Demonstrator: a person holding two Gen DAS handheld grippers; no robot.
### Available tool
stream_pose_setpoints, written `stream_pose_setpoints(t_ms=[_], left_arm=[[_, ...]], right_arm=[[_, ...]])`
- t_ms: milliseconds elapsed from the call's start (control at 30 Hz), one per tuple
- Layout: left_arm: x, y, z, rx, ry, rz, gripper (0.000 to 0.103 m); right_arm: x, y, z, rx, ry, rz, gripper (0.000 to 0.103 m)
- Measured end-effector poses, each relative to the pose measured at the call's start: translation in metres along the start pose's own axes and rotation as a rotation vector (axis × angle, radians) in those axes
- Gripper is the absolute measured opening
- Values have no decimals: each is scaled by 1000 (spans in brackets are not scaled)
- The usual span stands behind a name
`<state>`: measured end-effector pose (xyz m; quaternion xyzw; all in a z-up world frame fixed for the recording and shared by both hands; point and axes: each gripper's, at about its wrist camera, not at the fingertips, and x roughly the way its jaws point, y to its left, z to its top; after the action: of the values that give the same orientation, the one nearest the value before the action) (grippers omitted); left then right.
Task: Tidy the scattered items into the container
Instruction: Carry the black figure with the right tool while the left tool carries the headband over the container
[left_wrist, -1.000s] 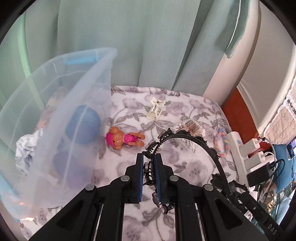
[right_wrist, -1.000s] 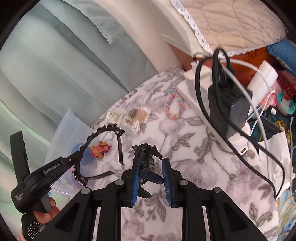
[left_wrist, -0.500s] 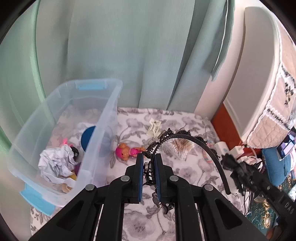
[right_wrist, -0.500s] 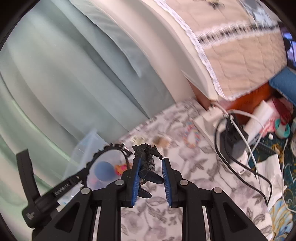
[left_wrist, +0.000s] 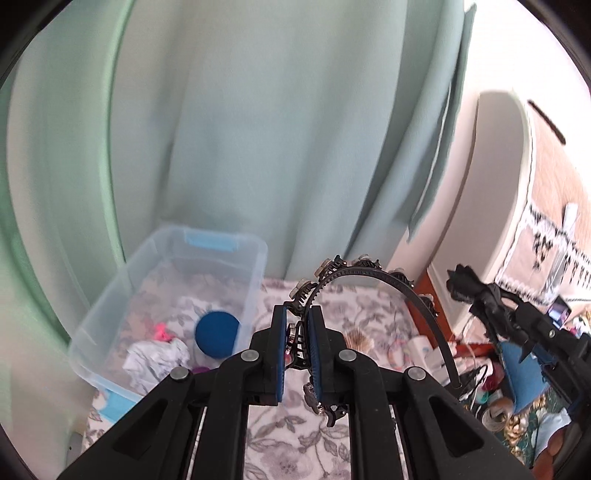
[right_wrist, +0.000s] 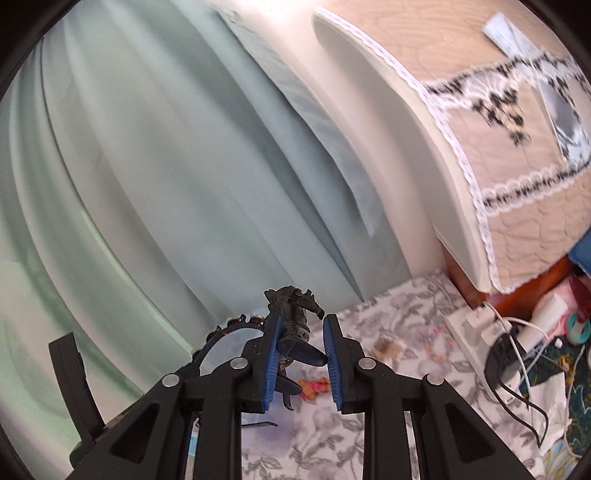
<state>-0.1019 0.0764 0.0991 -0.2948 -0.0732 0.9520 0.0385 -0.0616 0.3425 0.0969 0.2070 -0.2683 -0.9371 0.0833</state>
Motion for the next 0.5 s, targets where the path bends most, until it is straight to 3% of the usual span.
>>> stream_pose_setpoints(t_ms=[200,500], left_arm=[[-25,23,14,-33,-67,18,12],[-44,59,20,-85,-116,63,12]], right_arm=[[-4,38,5,-38,-37,51,25],[7,75,-5,-87,-12,93,25]])
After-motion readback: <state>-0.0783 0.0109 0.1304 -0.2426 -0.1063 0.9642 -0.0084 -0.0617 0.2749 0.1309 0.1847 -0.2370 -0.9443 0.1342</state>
